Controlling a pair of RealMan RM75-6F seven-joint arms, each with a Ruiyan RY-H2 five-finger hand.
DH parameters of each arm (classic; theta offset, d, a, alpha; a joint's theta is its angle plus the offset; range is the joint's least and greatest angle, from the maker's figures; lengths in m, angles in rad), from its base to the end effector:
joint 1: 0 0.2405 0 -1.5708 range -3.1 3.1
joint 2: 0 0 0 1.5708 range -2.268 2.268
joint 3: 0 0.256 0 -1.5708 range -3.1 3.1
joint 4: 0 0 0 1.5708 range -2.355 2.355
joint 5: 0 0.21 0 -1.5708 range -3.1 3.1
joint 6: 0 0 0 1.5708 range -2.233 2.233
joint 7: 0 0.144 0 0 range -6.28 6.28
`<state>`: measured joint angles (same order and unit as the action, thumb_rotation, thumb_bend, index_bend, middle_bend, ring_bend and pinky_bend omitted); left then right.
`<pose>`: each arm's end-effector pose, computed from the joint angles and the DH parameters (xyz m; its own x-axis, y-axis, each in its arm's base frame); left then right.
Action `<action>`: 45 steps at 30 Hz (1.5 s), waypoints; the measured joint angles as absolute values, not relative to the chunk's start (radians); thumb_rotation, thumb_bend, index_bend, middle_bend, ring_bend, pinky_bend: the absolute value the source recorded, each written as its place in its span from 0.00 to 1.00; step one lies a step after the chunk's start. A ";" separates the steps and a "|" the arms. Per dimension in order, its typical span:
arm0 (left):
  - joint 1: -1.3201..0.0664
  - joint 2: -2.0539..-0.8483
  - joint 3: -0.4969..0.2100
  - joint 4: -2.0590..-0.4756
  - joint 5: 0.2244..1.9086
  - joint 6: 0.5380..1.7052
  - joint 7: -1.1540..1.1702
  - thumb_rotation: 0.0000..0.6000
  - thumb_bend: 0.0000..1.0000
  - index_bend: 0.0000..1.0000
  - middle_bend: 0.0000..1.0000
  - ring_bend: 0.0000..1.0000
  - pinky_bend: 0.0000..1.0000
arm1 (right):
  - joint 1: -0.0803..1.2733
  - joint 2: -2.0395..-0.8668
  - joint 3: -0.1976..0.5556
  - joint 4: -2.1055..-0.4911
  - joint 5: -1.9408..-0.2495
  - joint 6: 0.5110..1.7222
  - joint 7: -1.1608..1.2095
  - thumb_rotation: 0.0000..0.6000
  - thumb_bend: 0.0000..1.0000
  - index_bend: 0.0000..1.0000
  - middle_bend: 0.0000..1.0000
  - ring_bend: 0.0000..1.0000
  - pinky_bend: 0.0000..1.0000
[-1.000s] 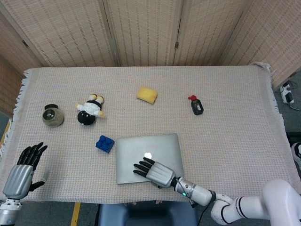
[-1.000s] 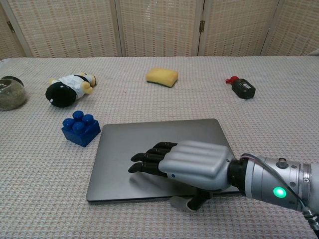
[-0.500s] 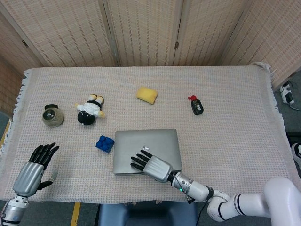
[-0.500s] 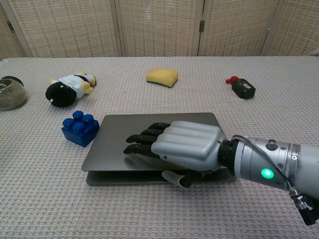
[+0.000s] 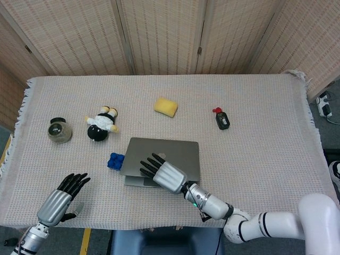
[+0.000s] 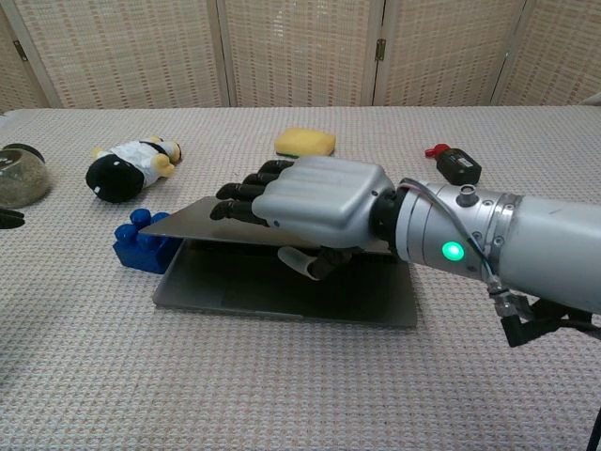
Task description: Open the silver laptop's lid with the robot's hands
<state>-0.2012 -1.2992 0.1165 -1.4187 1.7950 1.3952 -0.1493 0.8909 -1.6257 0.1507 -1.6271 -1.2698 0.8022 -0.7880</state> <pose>-0.2901 0.1711 0.0679 0.3518 0.2486 0.9025 0.8926 -0.3795 -0.2434 -0.0465 -0.2874 -0.0668 0.7525 -0.0080 0.6585 -0.4018 -0.7978 0.4495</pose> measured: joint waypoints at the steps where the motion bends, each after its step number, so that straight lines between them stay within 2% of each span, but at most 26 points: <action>1: -0.208 -1.305 0.119 -1.417 1.805 1.390 -0.148 1.00 0.52 0.03 0.07 0.00 0.00 | 0.895 -1.625 0.154 -1.631 -1.259 0.806 -0.799 1.00 0.68 0.00 0.00 0.00 0.00; 10: -0.328 -1.373 0.106 -1.428 1.864 1.274 -0.088 1.00 0.53 0.00 0.04 0.00 0.00 | 0.928 -1.620 0.156 -1.652 -1.179 0.843 -0.872 1.00 0.68 0.00 0.00 0.00 0.00; 16: -0.410 -1.404 0.076 -1.465 1.828 1.136 -0.036 1.00 0.59 0.00 0.00 0.00 0.00 | 0.941 -1.624 0.145 -1.654 -1.157 0.866 -0.885 1.00 0.68 0.00 0.00 0.00 0.00; 21: -0.472 -1.445 0.045 -1.499 1.759 1.032 0.034 1.00 0.59 0.00 0.00 0.00 0.00 | 0.955 -1.631 0.140 -1.653 -1.143 0.876 -0.893 1.00 0.68 0.00 0.00 0.00 0.00; 45: -0.597 -1.597 -0.017 -1.487 1.480 0.809 0.316 1.00 0.60 0.00 0.00 0.00 0.00 | 0.995 -1.656 0.102 -1.624 -1.103 0.904 -0.906 1.00 0.68 0.00 0.00 0.00 0.00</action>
